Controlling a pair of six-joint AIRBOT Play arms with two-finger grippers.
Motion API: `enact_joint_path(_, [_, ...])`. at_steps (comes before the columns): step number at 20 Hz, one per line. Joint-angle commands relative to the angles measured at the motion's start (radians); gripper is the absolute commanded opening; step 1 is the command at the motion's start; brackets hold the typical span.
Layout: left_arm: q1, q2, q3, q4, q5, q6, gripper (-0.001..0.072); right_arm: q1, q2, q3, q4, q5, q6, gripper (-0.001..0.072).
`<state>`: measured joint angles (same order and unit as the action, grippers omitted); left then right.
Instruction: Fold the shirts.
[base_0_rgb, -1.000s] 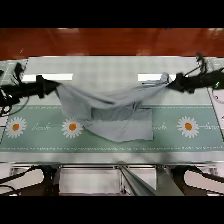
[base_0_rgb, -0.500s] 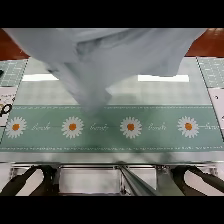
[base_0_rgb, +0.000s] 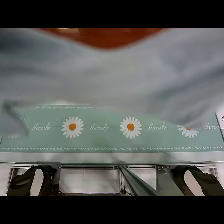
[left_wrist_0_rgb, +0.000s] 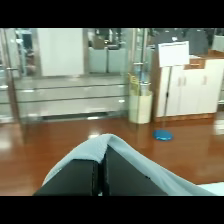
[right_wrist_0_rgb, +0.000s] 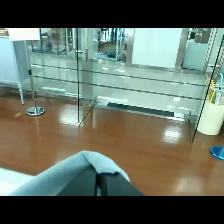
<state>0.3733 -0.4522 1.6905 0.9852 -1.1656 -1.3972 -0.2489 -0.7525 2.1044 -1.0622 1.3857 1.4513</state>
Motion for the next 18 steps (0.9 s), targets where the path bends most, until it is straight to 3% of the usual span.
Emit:
enact_joint_path(1, [0.0, 0.082, 0.005, 0.176, -0.117, -0.088, 0.003, 0.001, 0.132, -0.126, -0.075, 0.064, 0.044, 0.0029])
enact_joint_path(4, [0.0, 0.072, -0.054, 0.299, -0.179, -0.204, 0.0031, 0.001, 0.176, -0.285, -0.127, 0.076, 0.074, 0.0029])
enact_joint_path(6, [0.0, 0.037, -0.149, 0.243, -0.181, -0.208, 0.0031, 0.001, 0.163, -0.397, -0.1, 0.047, 0.07, 0.0029])
enact_joint_path(9, [0.0, -0.083, -0.334, 0.049, -0.166, -0.127, 0.0031, 0.001, 0.078, -0.552, -0.074, -0.031, 0.038, 0.0029])
enact_joint_path(12, [-0.01, -0.285, -0.515, -0.166, -0.052, 0.022, 0.0031, 0.002, -0.09, -0.644, -0.008, -0.091, -0.015, 0.0029])
enact_joint_path(18, [-0.189, -0.844, -0.506, -0.197, 0.25, 0.128, 0.0031, 0.002, -0.582, -0.669, 0.162, -0.319, -0.135, 0.0029])
